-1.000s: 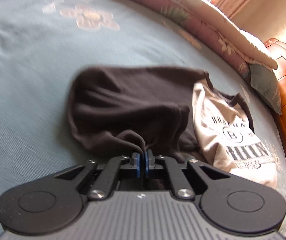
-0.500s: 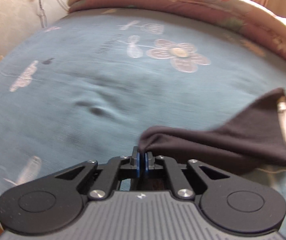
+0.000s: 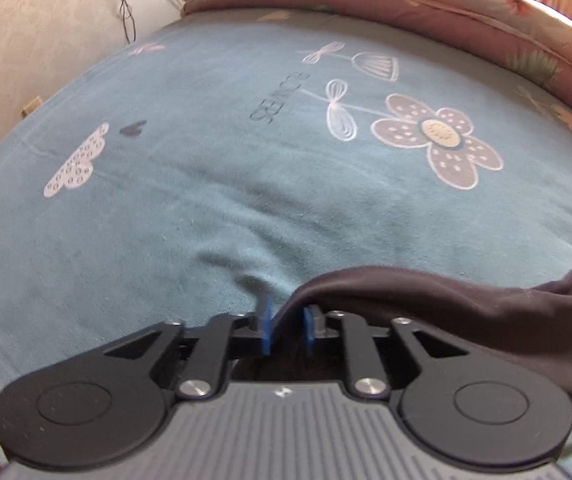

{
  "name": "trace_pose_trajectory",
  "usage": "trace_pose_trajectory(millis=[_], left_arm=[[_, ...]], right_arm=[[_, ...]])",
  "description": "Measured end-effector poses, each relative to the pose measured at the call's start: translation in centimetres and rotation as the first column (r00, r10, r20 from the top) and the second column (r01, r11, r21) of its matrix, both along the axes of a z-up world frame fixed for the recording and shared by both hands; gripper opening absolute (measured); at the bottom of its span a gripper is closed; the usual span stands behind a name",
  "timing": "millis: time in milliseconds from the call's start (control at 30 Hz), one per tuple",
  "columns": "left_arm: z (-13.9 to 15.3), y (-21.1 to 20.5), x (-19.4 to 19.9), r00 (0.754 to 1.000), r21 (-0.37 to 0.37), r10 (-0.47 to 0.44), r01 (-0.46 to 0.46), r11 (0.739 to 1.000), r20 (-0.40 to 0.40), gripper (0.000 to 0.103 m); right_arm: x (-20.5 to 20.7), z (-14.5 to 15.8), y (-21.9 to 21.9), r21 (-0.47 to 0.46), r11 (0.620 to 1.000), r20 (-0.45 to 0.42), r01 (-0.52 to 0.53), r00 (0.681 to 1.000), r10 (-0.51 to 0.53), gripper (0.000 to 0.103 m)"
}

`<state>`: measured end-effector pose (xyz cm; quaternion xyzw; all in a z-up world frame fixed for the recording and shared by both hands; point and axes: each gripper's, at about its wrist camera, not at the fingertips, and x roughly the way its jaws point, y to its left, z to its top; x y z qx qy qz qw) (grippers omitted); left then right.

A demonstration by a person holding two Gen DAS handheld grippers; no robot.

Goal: Fold clothes

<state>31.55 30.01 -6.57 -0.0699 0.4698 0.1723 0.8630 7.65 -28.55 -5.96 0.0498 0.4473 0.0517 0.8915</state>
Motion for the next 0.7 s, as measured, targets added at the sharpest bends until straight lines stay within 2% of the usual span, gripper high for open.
trace_pose_trajectory(millis=[133,233,300,433,533,600,700], left_arm=[[-0.5,1.3,-0.5,0.999,-0.036,0.037,-0.037,0.999,-0.009,0.030],[-0.2,2.3,-1.2,0.998,-0.075,0.059,-0.060,0.995,-0.011,0.037],[0.2,2.2,-1.7,0.999,-0.093,0.049,-0.050,0.994,-0.013,0.036],[1.1,0.9,-2.6,0.999,-0.095,-0.029,0.026,0.995,-0.024,0.037],[2.0,-0.7,-3.5,0.994,-0.095,-0.103,0.100,0.990,-0.025,0.043],[2.5,-1.9,-4.3,0.987,-0.097,-0.156,0.152,0.984,-0.029,0.046],[3.0,-3.6,-5.6,0.974,-0.130,-0.225,0.218,0.967,-0.039,0.047]], right_arm=[[0.1,0.2,0.0,-0.007,1.000,0.001,-0.001,1.000,0.001,0.098],[0.3,0.2,-0.1,-0.004,1.000,0.001,0.000,1.000,0.000,0.098],[0.4,0.2,-0.2,0.000,1.000,0.003,0.001,1.000,-0.001,0.098],[0.6,0.3,-0.3,0.012,1.000,0.008,0.001,1.000,-0.001,0.098],[0.4,0.6,-0.5,0.019,1.000,0.019,0.002,1.000,-0.002,0.098],[0.3,0.7,-0.8,0.029,1.000,0.026,0.006,1.000,-0.007,0.098],[0.0,1.0,-1.2,0.075,0.997,0.036,0.008,0.999,-0.010,0.098]])
